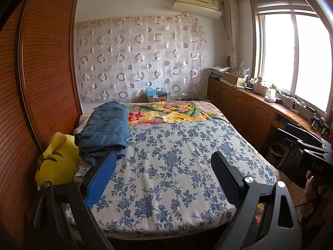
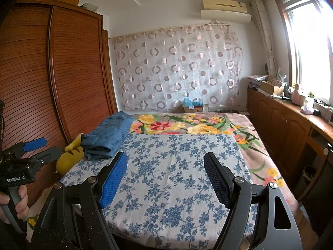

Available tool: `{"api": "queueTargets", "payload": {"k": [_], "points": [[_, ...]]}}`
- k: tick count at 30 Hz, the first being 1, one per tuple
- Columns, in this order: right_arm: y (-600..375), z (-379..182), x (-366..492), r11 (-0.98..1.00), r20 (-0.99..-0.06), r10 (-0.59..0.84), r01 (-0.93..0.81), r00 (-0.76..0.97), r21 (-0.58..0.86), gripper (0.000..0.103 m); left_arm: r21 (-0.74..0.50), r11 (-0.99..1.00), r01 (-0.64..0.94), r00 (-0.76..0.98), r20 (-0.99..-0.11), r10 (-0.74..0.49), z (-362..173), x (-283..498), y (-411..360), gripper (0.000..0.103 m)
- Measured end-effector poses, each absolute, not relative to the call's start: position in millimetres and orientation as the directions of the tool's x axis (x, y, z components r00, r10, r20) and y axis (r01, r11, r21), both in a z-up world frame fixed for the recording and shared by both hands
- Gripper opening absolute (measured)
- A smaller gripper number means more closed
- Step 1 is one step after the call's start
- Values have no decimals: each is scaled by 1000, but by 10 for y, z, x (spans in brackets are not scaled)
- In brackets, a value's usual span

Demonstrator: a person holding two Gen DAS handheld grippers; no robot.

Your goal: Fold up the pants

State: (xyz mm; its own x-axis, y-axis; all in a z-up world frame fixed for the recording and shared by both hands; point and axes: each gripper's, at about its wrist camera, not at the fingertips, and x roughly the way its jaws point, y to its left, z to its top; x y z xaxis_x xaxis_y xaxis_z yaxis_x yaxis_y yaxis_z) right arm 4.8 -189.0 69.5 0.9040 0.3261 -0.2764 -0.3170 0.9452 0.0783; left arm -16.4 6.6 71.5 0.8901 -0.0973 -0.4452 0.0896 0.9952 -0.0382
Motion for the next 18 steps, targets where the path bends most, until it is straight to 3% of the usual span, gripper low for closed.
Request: {"api": "queueTargets", "payload": {"k": [18], "points": [[-1894,699,42,945,-273,327,-319,905,77,78,-38,995,91,891,-444,-99,708,-166,68,93]]}}
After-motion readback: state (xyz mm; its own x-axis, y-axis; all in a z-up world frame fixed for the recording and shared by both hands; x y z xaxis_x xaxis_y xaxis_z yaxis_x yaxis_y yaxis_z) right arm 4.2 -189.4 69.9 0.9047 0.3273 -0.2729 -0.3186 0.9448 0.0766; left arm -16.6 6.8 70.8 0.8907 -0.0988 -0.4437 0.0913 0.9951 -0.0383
